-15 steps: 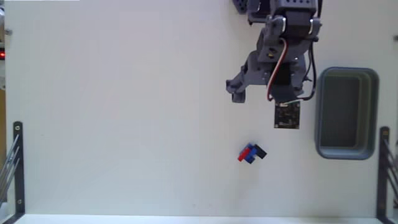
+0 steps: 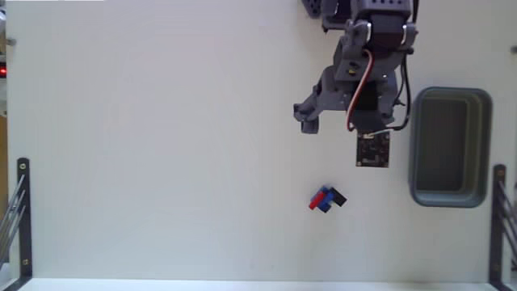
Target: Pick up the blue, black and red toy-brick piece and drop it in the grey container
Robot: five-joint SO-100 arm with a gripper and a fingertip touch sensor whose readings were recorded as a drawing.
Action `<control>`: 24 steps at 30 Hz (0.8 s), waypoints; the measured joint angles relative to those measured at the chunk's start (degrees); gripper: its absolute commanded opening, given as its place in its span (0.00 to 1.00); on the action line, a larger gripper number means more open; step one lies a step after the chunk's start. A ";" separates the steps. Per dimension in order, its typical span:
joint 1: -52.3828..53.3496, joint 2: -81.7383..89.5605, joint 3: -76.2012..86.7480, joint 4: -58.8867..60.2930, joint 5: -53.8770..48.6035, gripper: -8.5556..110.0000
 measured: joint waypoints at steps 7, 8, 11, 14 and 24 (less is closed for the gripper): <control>0.00 -5.80 0.00 -5.45 0.00 1.00; 0.00 -7.03 0.00 -6.06 0.00 1.00; 0.00 -10.46 -0.09 -8.70 0.00 1.00; 0.00 -14.41 -0.97 -11.16 0.00 1.00; -0.09 -26.02 -6.33 -17.31 0.09 1.00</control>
